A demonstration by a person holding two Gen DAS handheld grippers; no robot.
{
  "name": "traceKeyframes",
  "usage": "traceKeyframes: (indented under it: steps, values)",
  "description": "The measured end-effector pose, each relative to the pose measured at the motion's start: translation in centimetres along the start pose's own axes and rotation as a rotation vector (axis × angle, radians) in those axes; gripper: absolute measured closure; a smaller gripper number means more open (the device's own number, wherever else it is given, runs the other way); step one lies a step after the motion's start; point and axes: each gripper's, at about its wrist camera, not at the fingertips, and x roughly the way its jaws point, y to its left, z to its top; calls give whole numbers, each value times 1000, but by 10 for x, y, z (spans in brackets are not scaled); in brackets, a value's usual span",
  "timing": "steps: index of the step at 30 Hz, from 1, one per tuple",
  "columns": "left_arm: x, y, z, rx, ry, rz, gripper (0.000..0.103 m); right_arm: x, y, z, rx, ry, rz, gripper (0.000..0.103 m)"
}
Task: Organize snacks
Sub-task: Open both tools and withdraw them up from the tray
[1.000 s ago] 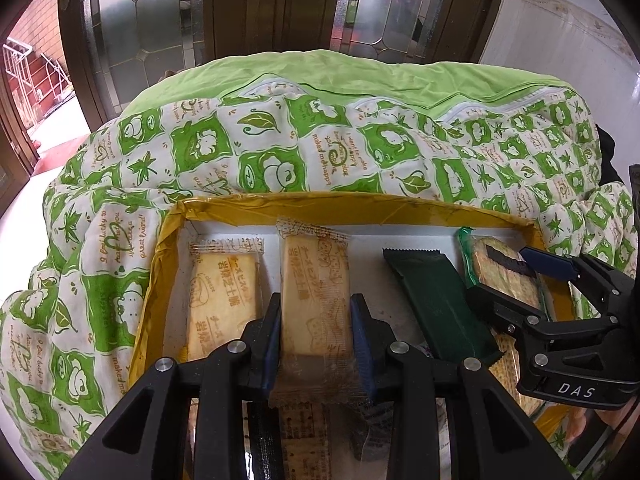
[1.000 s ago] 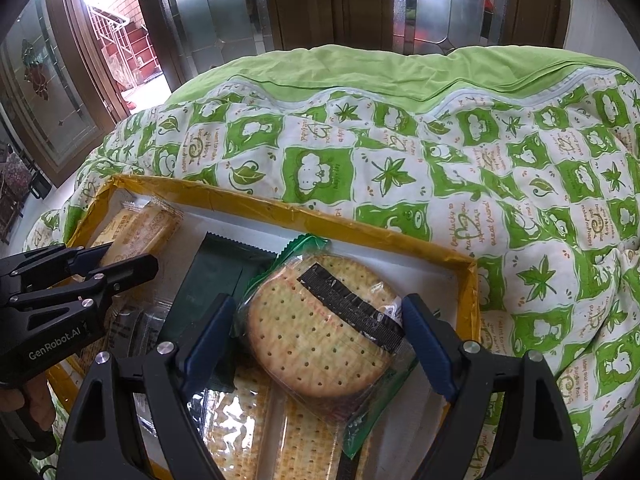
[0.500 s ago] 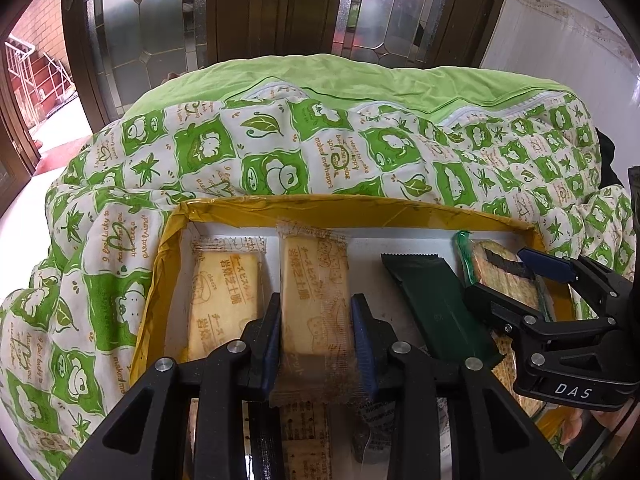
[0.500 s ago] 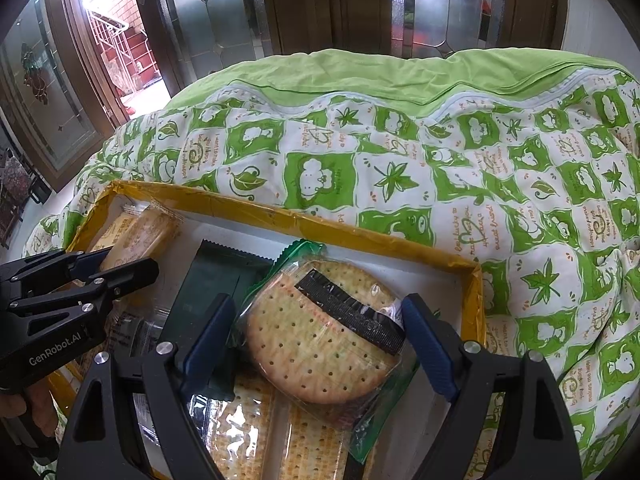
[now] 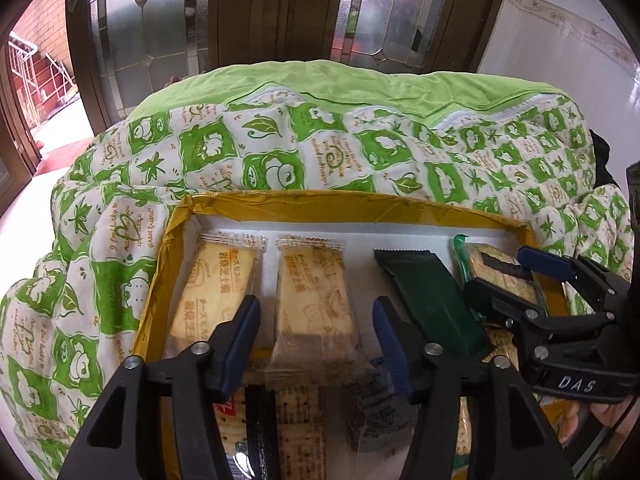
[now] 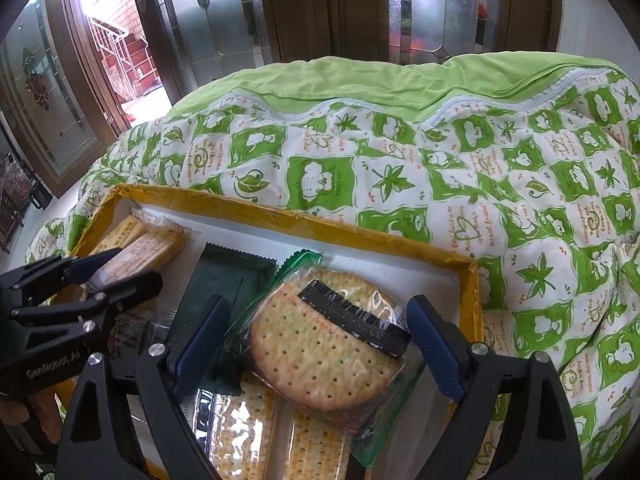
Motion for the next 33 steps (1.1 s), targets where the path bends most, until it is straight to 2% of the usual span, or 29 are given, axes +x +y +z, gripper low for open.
traceKeyframes:
  steps: [11, 17, 23, 25, 33]
  values:
    - [-33, -5, -18, -13, -57, 7, 22, -38, -8, -8, 84, -82, 50, 10]
    - [-52, -5, -32, -22, -77, 19, 19, -61, -15, -19, 175, -122, 80, 6]
    - [-79, -10, -50, 16, -106, 52, 16, -81, -9, -35, 221, -155, 70, 3]
    - [-90, -10, -59, 27, -119, 64, 14, -88, -3, -42, 226, -163, 75, 0]
    - [-119, -10, -98, 43, -131, 86, 13, -112, 27, -73, 147, -198, 53, 0]
